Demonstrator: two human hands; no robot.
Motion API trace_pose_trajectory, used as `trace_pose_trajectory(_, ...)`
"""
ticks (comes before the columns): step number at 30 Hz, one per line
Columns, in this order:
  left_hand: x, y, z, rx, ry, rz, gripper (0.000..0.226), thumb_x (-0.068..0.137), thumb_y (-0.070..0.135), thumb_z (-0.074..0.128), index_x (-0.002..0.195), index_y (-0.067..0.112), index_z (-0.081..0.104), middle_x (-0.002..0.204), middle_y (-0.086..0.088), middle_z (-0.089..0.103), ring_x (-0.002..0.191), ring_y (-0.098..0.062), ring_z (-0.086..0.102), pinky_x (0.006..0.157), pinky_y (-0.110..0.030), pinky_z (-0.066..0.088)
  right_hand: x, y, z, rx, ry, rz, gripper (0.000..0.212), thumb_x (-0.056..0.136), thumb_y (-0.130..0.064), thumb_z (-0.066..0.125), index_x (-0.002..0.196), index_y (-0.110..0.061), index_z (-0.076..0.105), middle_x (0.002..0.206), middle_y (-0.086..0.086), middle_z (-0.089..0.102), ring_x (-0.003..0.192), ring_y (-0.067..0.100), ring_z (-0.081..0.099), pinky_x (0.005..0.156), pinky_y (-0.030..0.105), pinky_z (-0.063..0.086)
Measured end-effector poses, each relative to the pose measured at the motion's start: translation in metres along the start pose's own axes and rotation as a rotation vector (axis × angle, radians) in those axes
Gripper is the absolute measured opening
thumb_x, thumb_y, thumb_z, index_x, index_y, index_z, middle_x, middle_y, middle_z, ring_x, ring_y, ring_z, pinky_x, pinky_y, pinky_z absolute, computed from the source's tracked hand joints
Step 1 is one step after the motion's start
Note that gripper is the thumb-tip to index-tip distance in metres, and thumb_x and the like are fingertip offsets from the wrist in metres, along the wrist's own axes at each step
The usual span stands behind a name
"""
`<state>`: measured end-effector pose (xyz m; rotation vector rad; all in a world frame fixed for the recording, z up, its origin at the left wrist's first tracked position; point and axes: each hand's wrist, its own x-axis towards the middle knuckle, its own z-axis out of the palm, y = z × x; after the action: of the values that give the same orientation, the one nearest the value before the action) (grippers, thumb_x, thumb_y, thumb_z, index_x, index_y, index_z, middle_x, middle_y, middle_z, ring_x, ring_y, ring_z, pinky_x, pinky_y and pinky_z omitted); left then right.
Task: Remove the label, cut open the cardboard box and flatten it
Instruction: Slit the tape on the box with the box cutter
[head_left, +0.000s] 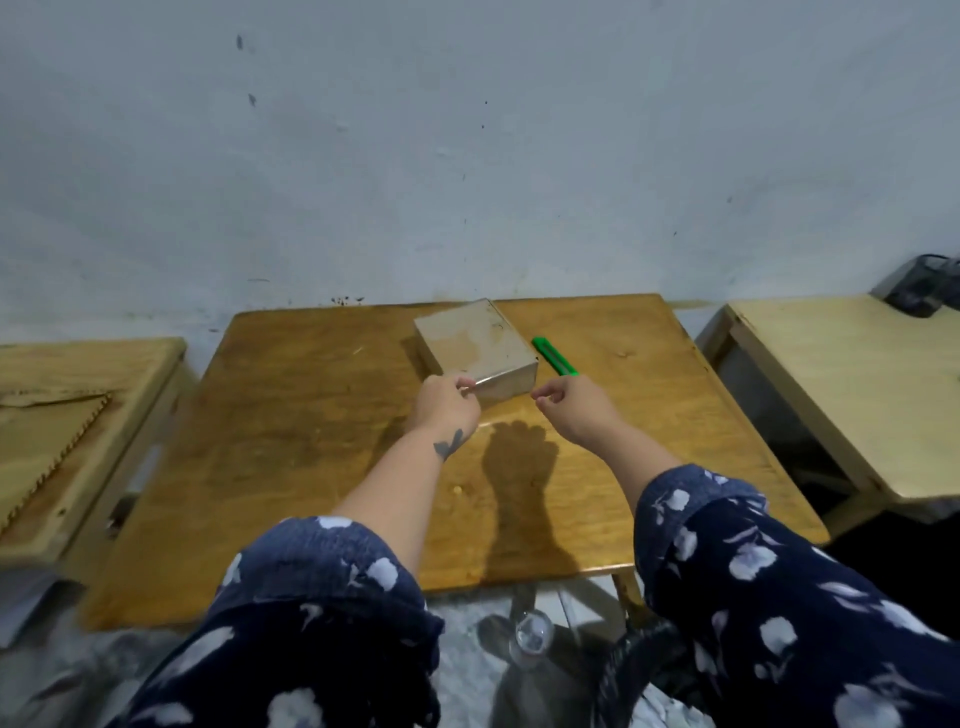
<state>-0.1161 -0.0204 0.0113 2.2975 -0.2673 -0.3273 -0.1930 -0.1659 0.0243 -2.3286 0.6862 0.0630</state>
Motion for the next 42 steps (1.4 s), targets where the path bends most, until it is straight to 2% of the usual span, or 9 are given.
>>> trace_pose_trajectory(5,0.044,0.000,0.011,0.063,0.035,-0.099,0.041,0.096,0.026,0.050,0.137,0.023,0.044,0.145,-0.003,0.033,0.127,-0.027,0.038,0.095,-0.037,0.040,0.046,0.014,0.003,-0.013,0.067,0.107,0.024,0.095,-0.022,0.050,0.113,-0.022,0.065,0.120,0.009,0.062,0.092,0.023,0.062,0.071,0.030,0.049)
trace_pose_trajectory(11,0.097,0.002,0.027,0.023,0.084,-0.192,0.069,0.091,0.041,0.057,0.147,0.017,0.024,0.156,-0.005,0.011,0.137,-0.033,0.021,0.097,-0.047,0.040,0.106,0.037,0.010,-0.187,0.126,0.212,0.043,0.092,-0.018,0.050,0.134,-0.026,0.049,0.132,0.010,0.050,0.118,0.031,0.045,0.086,0.036,0.045)
trace_pose_trajectory(16,0.130,-0.004,0.039,0.026,0.046,-0.230,0.097,0.080,0.056,0.064,0.152,0.025,0.006,0.160,-0.005,-0.003,0.143,-0.036,0.011,0.102,-0.054,0.036,0.138,0.046,0.025,-0.249,0.142,0.234,0.047,0.093,-0.023,0.049,0.139,-0.019,0.039,0.135,0.011,0.045,0.122,0.033,0.040,0.098,0.044,0.040)
trace_pose_trajectory(20,0.147,-0.010,0.038,0.056,0.030,-0.212,0.103,0.075,0.060,0.068,0.152,0.029,0.007,0.161,-0.005,0.000,0.143,-0.038,0.014,0.102,-0.055,0.036,0.151,0.044,0.032,-0.255,0.167,0.237,0.042,0.092,-0.018,0.049,0.133,-0.015,0.046,0.128,0.011,0.049,0.118,0.031,0.045,0.097,0.044,0.042)
trace_pose_trajectory(26,0.157,-0.013,0.019,0.054,-0.052,-0.219,0.107,0.075,0.055,0.072,0.153,0.029,0.004,0.161,-0.003,-0.002,0.144,-0.040,0.013,0.107,-0.058,0.029,0.160,0.025,0.026,0.033,0.095,0.322,0.048,0.088,-0.011,0.058,0.134,-0.010,0.043,0.125,0.017,0.055,0.109,0.033,0.058,0.084,0.036,0.049)
trace_pose_trajectory(29,0.154,-0.021,0.007,0.042,-0.086,-0.217,0.106,0.076,0.050,0.073,0.153,0.029,0.003,0.161,-0.001,-0.005,0.144,-0.040,0.011,0.108,-0.058,0.028,0.153,0.002,0.028,0.283,0.088,0.360,0.052,0.091,-0.005,0.053,0.139,-0.013,0.036,0.117,0.017,0.058,0.088,0.026,0.064,0.073,0.036,0.057)
trace_pose_trajectory(32,0.146,-0.035,-0.012,0.042,-0.105,-0.217,0.105,0.077,0.047,0.073,0.153,0.029,0.003,0.161,-0.001,-0.004,0.144,-0.040,0.012,0.108,-0.057,0.028,0.140,-0.028,0.030,0.441,0.048,0.358,0.054,0.092,0.000,0.050,0.140,-0.016,0.032,0.107,0.017,0.056,0.066,0.017,0.054,0.056,0.028,0.050)
trace_pose_trajectory(36,0.126,-0.062,-0.041,0.024,-0.112,-0.186,0.101,0.074,0.044,0.077,0.152,0.030,0.014,0.156,-0.004,0.003,0.139,-0.036,0.020,0.107,-0.051,0.032,0.124,-0.062,0.041,0.550,0.028,0.333,0.055,0.092,-0.001,0.047,0.141,-0.017,0.027,0.096,0.014,0.050,0.065,0.018,0.048,0.062,0.032,0.048)
trace_pose_trajectory(42,0.096,-0.101,-0.070,0.012,-0.137,-0.123,0.098,0.069,0.045,0.080,0.148,0.033,0.023,0.155,0.003,-0.007,0.137,-0.035,0.025,0.107,-0.050,0.033,0.087,-0.100,0.074,0.589,-0.046,0.286,0.059,0.093,-0.001,0.045,0.146,-0.017,0.023,0.112,0.017,0.050,0.077,0.020,0.050,0.067,0.032,0.048)
